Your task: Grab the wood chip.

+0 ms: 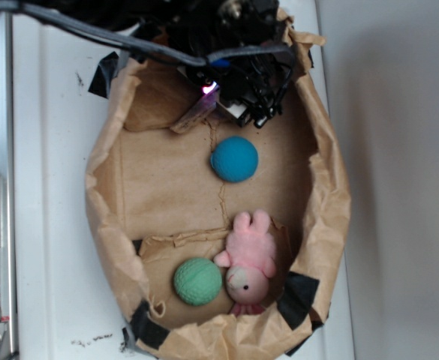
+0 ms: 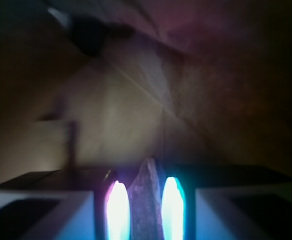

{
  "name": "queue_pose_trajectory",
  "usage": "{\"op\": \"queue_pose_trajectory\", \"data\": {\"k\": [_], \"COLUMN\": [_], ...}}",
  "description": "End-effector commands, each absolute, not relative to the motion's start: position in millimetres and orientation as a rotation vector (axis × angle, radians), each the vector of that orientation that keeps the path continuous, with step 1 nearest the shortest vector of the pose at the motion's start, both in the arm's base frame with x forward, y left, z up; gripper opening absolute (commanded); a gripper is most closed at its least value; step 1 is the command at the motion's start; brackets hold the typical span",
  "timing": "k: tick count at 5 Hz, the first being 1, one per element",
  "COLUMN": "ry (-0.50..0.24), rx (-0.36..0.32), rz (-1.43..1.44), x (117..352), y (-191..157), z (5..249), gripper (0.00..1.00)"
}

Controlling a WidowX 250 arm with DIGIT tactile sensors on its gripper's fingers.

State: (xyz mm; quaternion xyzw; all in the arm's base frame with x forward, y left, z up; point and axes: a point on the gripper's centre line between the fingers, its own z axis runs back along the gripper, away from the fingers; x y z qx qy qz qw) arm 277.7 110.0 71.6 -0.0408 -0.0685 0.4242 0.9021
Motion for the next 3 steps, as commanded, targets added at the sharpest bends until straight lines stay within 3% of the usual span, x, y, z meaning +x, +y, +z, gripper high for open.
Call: {"op": "queue_pose_trajectory", "data": {"k": [1, 3], "ry": [-0.246, -0.27], "rx": [-0.204, -0.221], "rz": [0.928, 0.927], "x": [256.0, 251.7], "y": [129.4, 130.4], "z": [148.7, 152.5], "gripper": [0.0, 0.0]}}
